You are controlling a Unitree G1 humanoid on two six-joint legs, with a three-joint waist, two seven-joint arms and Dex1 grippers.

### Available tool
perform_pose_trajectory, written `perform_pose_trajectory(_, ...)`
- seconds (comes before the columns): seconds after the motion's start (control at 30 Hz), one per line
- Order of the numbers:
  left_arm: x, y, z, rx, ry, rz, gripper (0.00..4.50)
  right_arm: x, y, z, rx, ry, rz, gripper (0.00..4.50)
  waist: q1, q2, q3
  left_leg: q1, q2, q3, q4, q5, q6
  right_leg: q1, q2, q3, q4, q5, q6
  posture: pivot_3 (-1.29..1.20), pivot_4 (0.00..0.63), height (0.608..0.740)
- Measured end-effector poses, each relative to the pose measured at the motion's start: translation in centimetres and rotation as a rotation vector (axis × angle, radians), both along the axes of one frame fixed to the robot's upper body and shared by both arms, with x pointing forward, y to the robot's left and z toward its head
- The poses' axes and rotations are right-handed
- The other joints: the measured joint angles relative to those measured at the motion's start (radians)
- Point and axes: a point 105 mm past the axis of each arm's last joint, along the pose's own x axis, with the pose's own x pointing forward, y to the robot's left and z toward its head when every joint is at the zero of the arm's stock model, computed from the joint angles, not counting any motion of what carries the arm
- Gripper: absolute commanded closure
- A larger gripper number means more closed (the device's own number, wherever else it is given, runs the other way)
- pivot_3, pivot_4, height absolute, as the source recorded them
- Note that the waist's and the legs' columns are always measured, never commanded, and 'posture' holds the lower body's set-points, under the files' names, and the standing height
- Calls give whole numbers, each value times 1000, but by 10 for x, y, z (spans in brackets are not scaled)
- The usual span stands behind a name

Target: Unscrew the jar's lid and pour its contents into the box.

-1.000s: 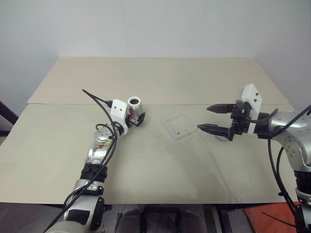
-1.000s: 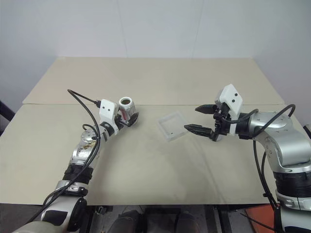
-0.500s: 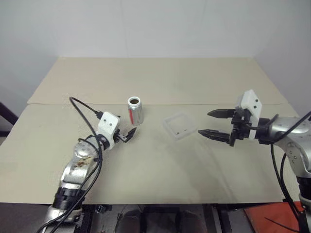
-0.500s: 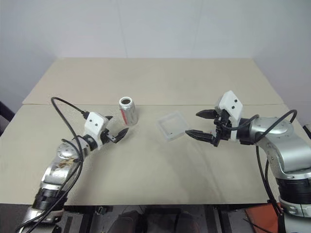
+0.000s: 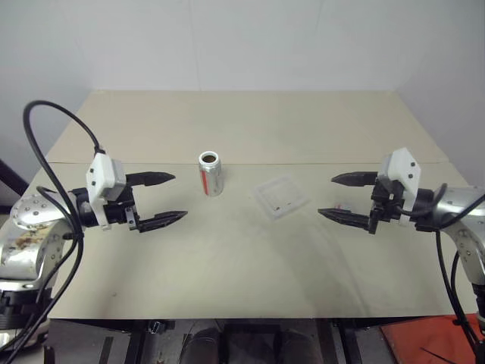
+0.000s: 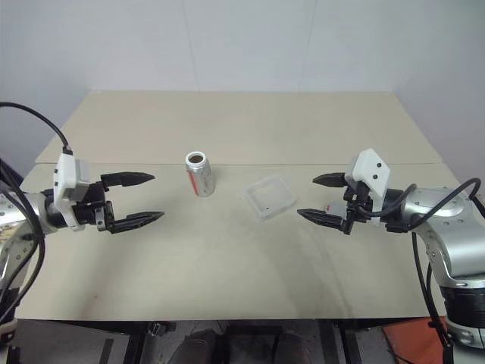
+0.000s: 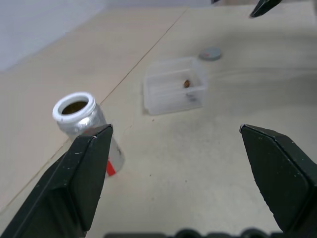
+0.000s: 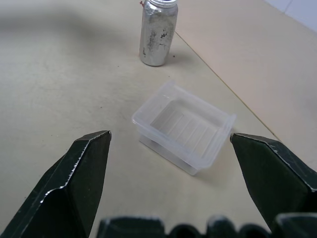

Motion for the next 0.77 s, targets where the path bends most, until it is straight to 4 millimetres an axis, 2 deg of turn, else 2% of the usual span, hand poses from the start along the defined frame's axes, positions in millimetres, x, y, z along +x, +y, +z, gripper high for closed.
perform_pose_trajectory(0.13, 3, -7, 7, -3, -24, -33, 21, 0, -1, 0, -5, 0, -5, 0, 0, 0, 0, 0, 0, 0, -1, 0, 0, 0, 0, 0, 0, 0, 0, 0, 150, 740)
perform_pose_trajectory(0.27, 3, -14, 1, -15, -4, -57, 21, -1, -3, -2, -8, 7, -8, 0, 0, 0, 0, 0, 0, 0, 0, 0, 0, 0, 0, 0, 0, 0, 0, 0, 150, 740)
perform_pose_trajectory(0.53, 1, -15, -4, -15, 9, -61, 21, -2, -8, 3, -21, -11, -25, 0, 0, 0, 0, 0, 0, 0, -1, 0, 0, 0, 0, 0, 0, 0, 0, 0, 150, 740)
perform_pose_trajectory(0.77, 0, -17, -4, -18, 4, -64, 21, -7, -9, -3, -30, 9, -29, 0, 0, 0, 0, 0, 0, 0, 0, 0, 0, 0, 0, 0, 0, 0, 0, 0, 150, 740)
